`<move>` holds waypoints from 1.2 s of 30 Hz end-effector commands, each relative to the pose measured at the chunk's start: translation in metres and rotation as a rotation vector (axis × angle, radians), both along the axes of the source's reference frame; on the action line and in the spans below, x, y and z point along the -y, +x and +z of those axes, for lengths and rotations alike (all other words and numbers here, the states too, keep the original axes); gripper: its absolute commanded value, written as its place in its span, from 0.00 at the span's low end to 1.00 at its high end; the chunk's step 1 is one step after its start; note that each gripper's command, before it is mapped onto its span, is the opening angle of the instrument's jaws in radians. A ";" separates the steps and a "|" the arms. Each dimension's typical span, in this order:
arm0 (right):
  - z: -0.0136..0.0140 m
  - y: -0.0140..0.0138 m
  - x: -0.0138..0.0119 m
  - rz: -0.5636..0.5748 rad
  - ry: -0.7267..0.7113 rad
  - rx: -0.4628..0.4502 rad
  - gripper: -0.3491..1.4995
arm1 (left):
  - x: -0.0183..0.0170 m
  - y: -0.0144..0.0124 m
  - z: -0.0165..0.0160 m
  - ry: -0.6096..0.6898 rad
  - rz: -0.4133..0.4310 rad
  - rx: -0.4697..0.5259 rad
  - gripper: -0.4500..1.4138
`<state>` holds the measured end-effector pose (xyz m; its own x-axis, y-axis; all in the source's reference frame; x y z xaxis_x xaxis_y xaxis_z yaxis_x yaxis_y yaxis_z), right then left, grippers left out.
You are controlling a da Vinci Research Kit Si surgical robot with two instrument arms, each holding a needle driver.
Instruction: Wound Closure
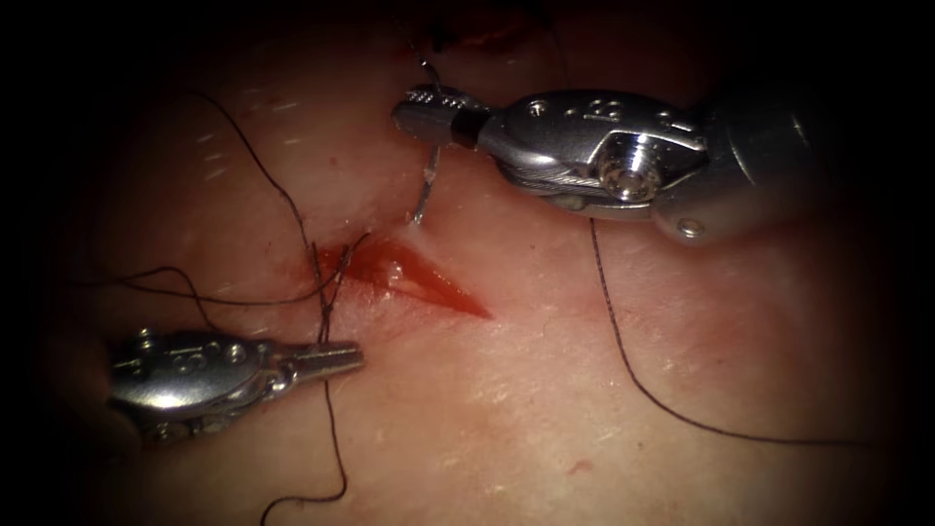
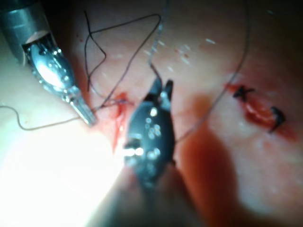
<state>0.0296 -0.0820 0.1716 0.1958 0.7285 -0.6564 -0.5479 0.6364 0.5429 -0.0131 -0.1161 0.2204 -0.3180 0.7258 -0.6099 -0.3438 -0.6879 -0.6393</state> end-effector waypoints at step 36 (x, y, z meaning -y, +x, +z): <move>0.0005 0.0038 0.0077 -0.049 0.615 -0.140 0.00 | 0.0014 -0.0005 0.0003 0.005 0.010 0.000 0.14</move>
<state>0.0325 -0.0883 0.1719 0.1792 0.9734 -0.1425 -0.4269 0.2074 0.8802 -0.0123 -0.1159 0.2210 -0.3285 0.7210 -0.6101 -0.3386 -0.6930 -0.6365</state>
